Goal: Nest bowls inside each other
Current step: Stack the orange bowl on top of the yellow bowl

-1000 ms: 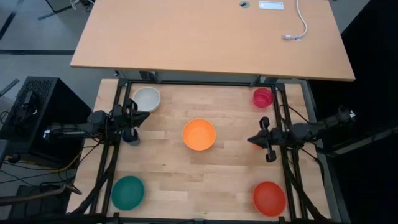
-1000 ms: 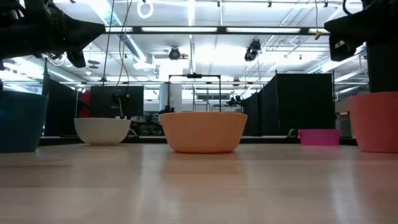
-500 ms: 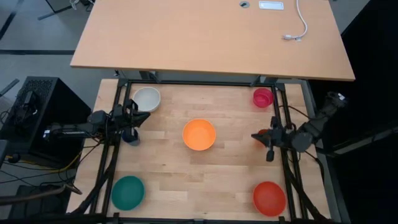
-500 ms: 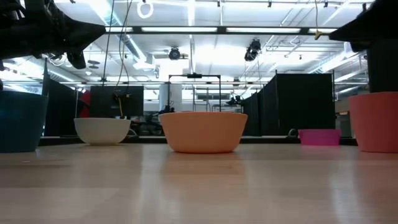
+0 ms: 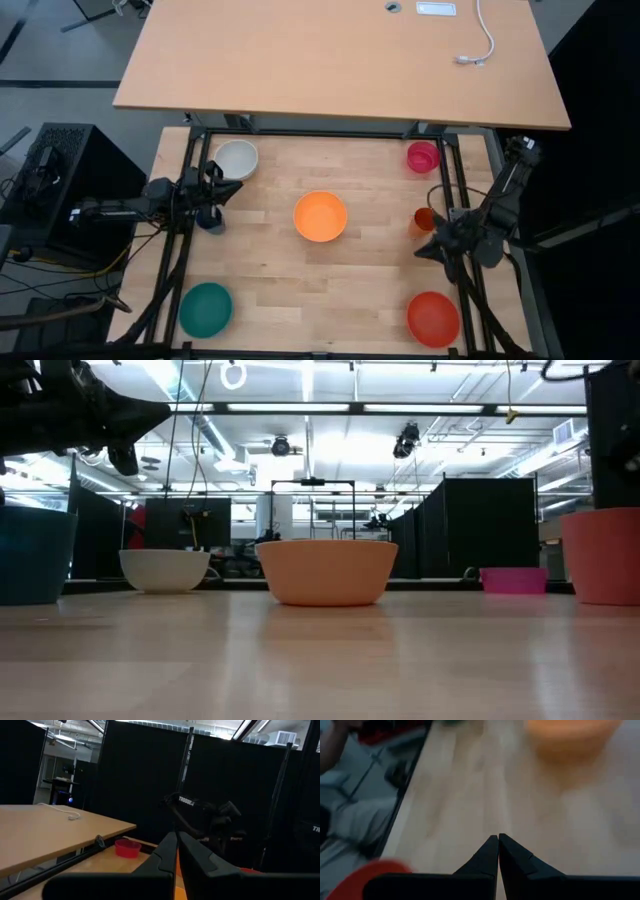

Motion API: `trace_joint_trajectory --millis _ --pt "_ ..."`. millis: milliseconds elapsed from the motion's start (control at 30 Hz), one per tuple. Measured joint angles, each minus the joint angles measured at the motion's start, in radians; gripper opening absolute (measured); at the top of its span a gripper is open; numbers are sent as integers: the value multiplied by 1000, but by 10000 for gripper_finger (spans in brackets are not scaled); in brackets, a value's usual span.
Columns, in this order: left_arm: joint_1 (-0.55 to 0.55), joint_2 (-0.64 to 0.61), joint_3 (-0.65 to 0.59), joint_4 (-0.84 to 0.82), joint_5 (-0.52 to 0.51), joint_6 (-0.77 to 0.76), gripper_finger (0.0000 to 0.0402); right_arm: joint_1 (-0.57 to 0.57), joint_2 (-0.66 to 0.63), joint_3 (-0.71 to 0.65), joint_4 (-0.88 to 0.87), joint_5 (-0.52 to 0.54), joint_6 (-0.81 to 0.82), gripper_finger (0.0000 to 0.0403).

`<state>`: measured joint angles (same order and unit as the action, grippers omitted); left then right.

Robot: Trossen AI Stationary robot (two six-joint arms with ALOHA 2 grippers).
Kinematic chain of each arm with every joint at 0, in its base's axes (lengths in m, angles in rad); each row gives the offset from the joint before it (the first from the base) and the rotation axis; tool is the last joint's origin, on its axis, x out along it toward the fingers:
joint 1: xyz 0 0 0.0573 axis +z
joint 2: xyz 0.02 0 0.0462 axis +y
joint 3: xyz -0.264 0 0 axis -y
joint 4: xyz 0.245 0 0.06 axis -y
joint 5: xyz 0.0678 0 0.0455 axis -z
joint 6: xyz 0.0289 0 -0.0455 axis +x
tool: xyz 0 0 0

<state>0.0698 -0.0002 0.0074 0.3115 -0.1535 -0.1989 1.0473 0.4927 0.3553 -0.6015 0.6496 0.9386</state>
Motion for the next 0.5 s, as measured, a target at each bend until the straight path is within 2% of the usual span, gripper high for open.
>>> trace_joint_trajectory --millis 300,367,500 --pt "0 0 0 0 -7 9 5 0 99 0 -9 -303 226 0" --pt "0 0 0 0 -12 10 3 0 120 0 -8 -345 245 0" --pt "0 0 0 0 -23 10 4 -10 129 0 2 -363 233 0"
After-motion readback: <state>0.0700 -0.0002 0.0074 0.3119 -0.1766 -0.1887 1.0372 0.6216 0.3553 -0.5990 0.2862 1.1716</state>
